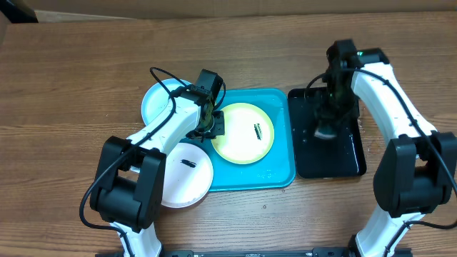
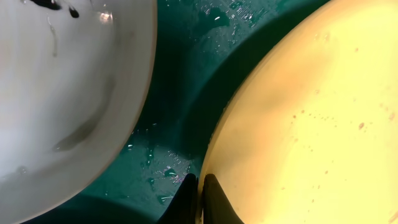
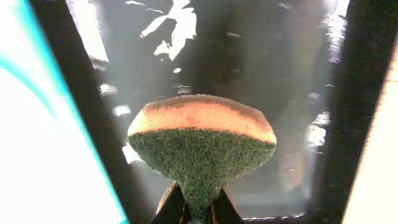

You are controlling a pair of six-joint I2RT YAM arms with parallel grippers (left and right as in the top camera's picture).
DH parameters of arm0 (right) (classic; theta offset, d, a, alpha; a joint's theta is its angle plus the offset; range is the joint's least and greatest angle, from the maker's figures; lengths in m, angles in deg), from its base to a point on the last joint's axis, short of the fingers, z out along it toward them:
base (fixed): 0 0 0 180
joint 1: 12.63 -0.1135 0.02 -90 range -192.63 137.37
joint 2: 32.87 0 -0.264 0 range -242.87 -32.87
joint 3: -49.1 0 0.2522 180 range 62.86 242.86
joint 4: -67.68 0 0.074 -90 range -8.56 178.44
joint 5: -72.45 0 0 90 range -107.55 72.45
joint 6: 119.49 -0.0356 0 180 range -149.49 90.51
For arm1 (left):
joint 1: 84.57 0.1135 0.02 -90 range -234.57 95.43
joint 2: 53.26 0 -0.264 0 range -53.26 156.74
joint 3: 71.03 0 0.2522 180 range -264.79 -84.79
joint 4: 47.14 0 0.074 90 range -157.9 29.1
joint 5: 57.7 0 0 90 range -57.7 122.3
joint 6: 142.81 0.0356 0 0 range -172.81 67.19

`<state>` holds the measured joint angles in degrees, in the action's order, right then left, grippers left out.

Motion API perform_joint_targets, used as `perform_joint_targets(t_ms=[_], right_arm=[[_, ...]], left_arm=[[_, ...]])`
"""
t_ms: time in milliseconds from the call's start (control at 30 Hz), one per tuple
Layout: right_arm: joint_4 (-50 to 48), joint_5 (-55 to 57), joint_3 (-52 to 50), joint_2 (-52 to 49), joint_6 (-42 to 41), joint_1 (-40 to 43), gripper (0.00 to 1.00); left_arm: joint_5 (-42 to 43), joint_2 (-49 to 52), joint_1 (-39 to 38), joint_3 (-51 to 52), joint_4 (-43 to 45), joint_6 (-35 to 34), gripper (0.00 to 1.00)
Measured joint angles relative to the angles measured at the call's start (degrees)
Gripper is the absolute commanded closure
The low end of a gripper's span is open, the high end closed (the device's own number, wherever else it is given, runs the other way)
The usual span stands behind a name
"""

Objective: Clean dirty plates on tray and stack at the side
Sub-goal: 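Scrub the yellow plate surface with the sponge in the right gripper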

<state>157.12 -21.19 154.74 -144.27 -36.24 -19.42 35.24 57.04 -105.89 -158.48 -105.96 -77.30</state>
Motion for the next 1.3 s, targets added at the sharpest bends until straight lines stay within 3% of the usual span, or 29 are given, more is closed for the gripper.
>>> perform_joint_targets(t_ms=[167, 433, 867, 1300], right_arm=[[2.3, -9.7, 7.5, 0.3, 1.3, -0.2, 0.96], [-0.6, -15.0, 8.2, 0.9, 1.9, -6.4, 0.96], [-15.3, -1.4, -1.8, 0.9, -0.3, -22.1, 0.96], [-30.8, 4.7, -14.3, 0.2, -2.3, -23.3, 0.96]], left_arm=[[0.1, 0.0, 0.0, 0.0, 0.3, -0.7, 0.96], [0.3, 0.0, -0.1, 0.0, 0.8, -3.3, 0.96], [1.4, 0.0, -0.1, 0.0, 1.4, -4.4, 0.96], [2.5, 0.0, -0.1, 0.0, 1.4, -4.6, 0.96]])
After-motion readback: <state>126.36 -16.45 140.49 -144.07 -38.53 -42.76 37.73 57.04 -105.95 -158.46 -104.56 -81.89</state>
